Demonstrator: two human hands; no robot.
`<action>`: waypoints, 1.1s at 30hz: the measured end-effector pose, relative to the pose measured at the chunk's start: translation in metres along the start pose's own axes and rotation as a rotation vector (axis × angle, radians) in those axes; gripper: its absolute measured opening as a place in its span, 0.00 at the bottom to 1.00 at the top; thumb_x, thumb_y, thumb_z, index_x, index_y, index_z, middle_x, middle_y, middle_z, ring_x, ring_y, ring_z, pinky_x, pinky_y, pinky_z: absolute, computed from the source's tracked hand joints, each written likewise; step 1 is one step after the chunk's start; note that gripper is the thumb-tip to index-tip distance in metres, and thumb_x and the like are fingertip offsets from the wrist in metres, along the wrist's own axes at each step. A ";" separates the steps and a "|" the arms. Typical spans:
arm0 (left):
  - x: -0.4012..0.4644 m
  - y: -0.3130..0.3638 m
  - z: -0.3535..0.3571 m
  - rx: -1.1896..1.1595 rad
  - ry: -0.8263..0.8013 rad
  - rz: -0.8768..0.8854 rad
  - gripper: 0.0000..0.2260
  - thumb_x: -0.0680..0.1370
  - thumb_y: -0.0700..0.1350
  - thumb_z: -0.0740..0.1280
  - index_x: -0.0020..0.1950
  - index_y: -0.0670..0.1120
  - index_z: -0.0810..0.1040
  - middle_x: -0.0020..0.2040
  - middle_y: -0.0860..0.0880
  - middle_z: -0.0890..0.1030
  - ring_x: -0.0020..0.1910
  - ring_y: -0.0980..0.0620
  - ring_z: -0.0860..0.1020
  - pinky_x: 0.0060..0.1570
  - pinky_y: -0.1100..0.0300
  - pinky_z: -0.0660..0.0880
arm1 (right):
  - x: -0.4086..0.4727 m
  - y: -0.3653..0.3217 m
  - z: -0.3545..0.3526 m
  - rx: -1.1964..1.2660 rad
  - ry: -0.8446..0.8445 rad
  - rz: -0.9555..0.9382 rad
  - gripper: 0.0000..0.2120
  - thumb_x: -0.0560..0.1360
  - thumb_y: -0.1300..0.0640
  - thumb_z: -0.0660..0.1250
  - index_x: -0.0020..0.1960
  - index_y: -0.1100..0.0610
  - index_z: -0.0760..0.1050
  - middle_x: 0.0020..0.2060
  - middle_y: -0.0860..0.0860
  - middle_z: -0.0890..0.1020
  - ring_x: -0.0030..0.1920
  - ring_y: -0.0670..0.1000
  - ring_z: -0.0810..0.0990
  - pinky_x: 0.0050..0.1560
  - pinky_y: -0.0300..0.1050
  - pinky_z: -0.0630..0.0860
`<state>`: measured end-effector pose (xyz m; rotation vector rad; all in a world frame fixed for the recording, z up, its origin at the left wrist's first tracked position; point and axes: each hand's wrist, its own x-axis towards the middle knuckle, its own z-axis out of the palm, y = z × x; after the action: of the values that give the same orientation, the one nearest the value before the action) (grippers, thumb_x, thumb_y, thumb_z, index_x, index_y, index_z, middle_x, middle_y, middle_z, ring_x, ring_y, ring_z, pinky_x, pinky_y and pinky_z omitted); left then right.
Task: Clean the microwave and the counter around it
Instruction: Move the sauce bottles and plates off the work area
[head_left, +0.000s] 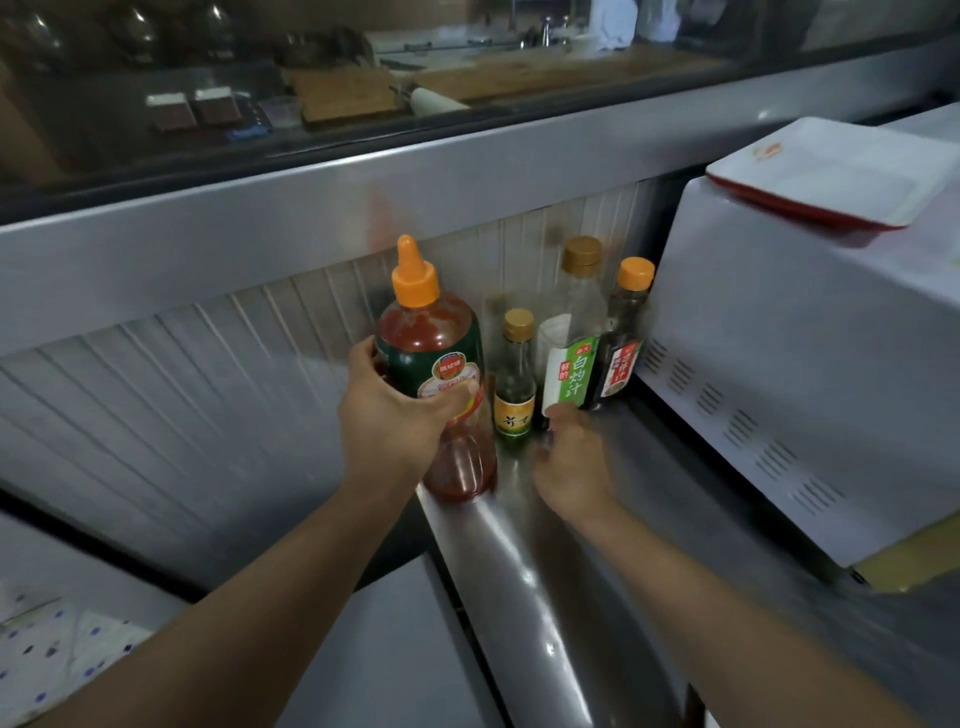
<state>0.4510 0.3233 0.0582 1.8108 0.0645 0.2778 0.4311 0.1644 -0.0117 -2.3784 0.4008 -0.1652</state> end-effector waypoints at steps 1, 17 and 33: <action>0.001 0.000 0.003 0.000 0.001 0.002 0.33 0.60 0.48 0.80 0.61 0.53 0.70 0.48 0.60 0.78 0.47 0.63 0.78 0.45 0.64 0.76 | -0.002 0.001 -0.001 -0.006 -0.031 -0.017 0.19 0.72 0.62 0.63 0.63 0.62 0.68 0.58 0.60 0.74 0.60 0.60 0.72 0.56 0.50 0.73; -0.020 -0.072 0.019 0.399 -0.115 -0.108 0.35 0.63 0.45 0.79 0.66 0.45 0.67 0.62 0.46 0.75 0.61 0.47 0.75 0.59 0.49 0.75 | -0.021 0.030 -0.021 -0.113 -0.119 -0.092 0.29 0.70 0.59 0.69 0.68 0.58 0.63 0.66 0.56 0.68 0.67 0.58 0.65 0.66 0.47 0.66; -0.033 -0.064 0.010 0.614 -0.273 -0.254 0.34 0.66 0.48 0.77 0.66 0.42 0.65 0.62 0.42 0.72 0.59 0.42 0.75 0.58 0.46 0.74 | -0.045 0.032 -0.041 -0.238 -0.221 -0.071 0.33 0.71 0.58 0.69 0.72 0.55 0.58 0.67 0.56 0.65 0.68 0.58 0.64 0.67 0.50 0.66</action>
<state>0.4275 0.3242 -0.0105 2.4042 0.2032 -0.1967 0.3716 0.1304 -0.0031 -2.6119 0.2422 0.1195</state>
